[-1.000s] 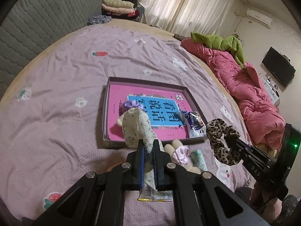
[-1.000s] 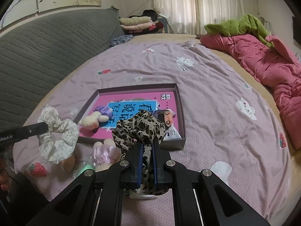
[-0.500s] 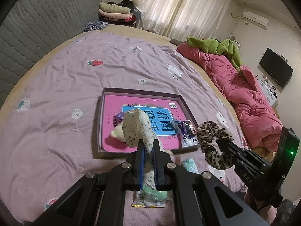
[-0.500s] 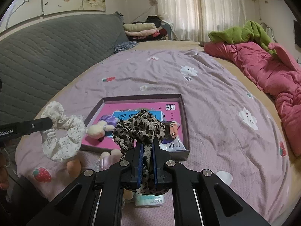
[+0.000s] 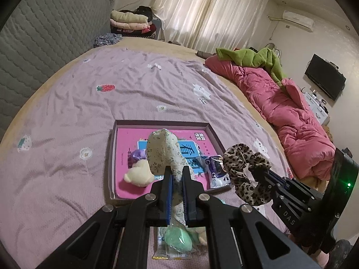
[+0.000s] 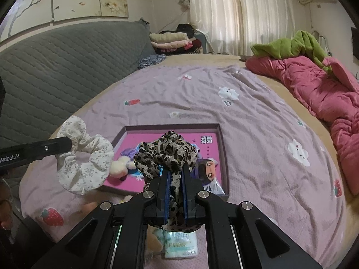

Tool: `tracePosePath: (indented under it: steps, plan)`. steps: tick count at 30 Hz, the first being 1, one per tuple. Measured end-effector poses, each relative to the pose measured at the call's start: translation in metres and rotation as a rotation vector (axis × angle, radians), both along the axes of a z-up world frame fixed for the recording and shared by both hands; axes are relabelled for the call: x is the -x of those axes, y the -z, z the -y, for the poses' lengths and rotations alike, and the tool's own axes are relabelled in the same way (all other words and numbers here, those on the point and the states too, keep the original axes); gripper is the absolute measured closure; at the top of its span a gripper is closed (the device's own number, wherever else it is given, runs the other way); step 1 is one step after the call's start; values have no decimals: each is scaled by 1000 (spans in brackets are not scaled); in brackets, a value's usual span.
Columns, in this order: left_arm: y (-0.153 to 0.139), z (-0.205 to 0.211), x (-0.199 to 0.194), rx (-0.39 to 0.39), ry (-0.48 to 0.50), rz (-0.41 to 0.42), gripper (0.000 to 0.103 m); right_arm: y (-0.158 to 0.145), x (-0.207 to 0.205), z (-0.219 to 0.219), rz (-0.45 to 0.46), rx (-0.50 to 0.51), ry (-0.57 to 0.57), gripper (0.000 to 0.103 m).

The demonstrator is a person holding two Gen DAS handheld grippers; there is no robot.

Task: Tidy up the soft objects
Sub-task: 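Lift the floral scrunchie with the left gripper while the right gripper lifts the leopard scrunchie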

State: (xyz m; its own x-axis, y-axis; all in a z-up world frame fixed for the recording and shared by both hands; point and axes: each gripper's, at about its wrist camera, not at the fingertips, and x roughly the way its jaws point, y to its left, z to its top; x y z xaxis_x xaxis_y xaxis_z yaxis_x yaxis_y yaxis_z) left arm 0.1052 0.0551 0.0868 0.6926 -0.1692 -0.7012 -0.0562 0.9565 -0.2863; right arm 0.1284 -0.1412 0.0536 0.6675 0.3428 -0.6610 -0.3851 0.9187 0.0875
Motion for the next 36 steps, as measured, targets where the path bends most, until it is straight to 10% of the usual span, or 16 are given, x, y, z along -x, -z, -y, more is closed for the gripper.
tracePosePath:
  steps: [36]
  plan:
    - [18,-1,-41,-12,-19,-29,96,-1,-38,-23,2,-17,-16,94]
